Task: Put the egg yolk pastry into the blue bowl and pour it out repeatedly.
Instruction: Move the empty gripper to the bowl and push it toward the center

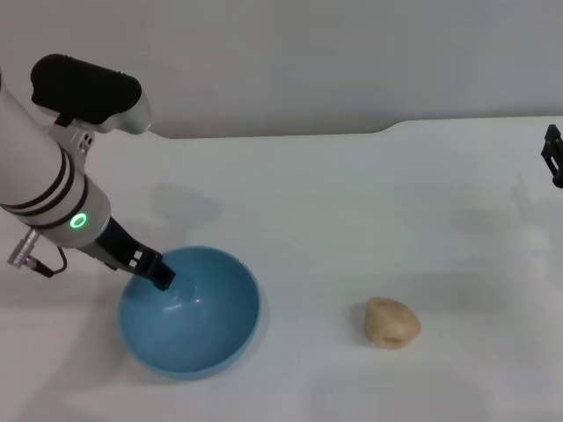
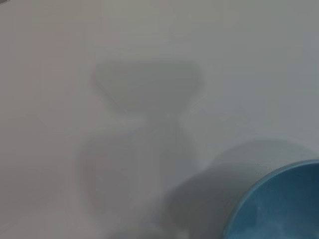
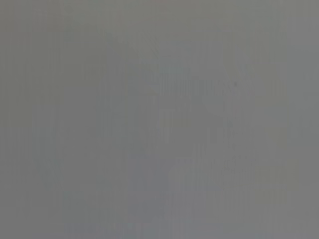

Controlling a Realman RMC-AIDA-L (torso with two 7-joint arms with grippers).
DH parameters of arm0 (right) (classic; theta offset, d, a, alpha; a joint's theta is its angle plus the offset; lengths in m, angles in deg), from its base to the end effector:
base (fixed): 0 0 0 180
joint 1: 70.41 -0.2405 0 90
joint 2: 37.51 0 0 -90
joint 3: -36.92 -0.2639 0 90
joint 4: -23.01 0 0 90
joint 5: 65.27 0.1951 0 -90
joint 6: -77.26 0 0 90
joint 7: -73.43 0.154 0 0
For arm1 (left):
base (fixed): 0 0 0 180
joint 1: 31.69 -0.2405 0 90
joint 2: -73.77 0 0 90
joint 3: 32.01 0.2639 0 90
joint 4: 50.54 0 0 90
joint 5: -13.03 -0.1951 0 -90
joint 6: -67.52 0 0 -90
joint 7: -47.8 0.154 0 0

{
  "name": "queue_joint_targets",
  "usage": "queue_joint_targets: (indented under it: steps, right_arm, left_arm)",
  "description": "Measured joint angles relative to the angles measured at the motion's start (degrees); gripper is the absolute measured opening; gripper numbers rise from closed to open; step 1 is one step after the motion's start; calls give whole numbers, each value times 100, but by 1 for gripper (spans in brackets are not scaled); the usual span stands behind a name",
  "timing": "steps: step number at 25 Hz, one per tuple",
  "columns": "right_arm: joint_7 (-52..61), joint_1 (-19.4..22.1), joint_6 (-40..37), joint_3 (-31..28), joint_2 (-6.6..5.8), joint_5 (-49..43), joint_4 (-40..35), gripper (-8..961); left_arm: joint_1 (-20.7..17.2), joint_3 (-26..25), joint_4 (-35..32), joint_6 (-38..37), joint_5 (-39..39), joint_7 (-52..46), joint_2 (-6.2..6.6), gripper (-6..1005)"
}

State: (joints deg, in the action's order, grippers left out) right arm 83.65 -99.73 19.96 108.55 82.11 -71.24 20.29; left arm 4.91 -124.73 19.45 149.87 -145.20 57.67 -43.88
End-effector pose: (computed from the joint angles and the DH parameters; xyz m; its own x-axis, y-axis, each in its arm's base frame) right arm 0.3518 0.3570 0.0035 0.7453 -0.0898 -0.6606 -0.6651 -0.0315 -0.7461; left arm -0.2231 0.3608 -0.0216 0.4974 0.8576 -0.1308 0.6169 -0.4557 -0.6417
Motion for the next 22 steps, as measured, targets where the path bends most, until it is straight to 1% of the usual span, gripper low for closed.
queue_joint_targets:
  steps: [3,8,11,22]
  right_arm:
    - [-1,4,0,0,0,0,0,555]
    - [-2,19,-1,0,0,0,0,555]
    - [-3,22,-1,0,0,0,0,555]
    - [-3,31,0,0,0,0,0,555]
  left_arm:
    - [28,4,-139,-18,-4,-5,5,739]
    - [104,7,-626,-111,-5,-17,10,729]
    - [164,-119,-885,-152,-6,-3,2,715]
    - [181,-173,-1237,-139,42,-2,-14,665]
